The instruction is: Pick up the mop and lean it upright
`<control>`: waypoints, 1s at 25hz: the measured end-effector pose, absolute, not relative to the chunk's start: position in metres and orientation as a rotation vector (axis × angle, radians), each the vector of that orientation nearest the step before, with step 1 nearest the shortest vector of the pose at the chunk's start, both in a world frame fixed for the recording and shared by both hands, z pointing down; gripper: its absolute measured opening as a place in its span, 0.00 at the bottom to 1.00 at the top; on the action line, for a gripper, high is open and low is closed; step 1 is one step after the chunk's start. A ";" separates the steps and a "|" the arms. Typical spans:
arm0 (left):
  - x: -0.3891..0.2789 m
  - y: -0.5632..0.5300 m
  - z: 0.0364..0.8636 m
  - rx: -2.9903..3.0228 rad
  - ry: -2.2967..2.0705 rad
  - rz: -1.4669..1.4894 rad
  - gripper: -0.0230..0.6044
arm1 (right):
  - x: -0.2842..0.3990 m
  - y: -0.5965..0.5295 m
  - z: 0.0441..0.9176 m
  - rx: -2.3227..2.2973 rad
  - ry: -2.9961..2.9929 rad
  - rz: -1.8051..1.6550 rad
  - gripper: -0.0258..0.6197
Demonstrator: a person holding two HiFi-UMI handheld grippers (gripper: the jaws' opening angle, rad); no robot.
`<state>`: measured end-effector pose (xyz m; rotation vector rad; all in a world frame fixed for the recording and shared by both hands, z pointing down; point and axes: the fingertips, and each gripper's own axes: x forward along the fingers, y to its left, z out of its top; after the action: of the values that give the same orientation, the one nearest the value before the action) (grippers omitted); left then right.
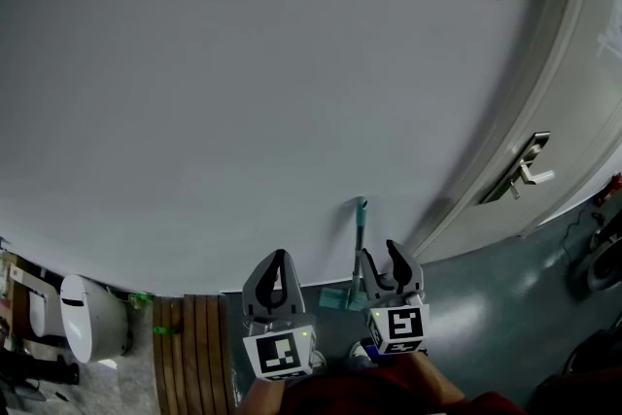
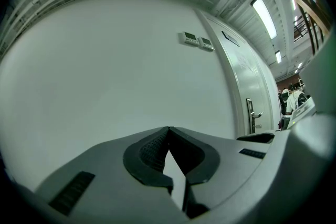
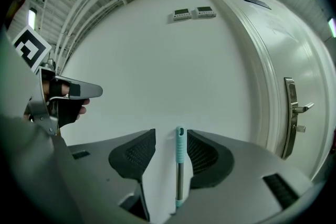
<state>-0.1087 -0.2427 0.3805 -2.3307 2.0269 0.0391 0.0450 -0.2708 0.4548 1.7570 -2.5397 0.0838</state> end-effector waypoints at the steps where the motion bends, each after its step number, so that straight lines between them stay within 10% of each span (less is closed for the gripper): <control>1: -0.109 -0.243 0.380 -2.330 2.027 0.040 0.06 | 0.047 -0.269 0.454 1.761 -2.539 0.082 0.33; 25: -0.086 -0.242 0.378 -2.381 1.964 0.046 0.06 | 0.068 -0.247 0.396 1.826 -2.659 -0.024 0.12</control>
<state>-0.0859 -0.2418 0.3780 -2.3812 1.9641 0.0464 0.0677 -0.2469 0.3961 1.8258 -2.6589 -0.0241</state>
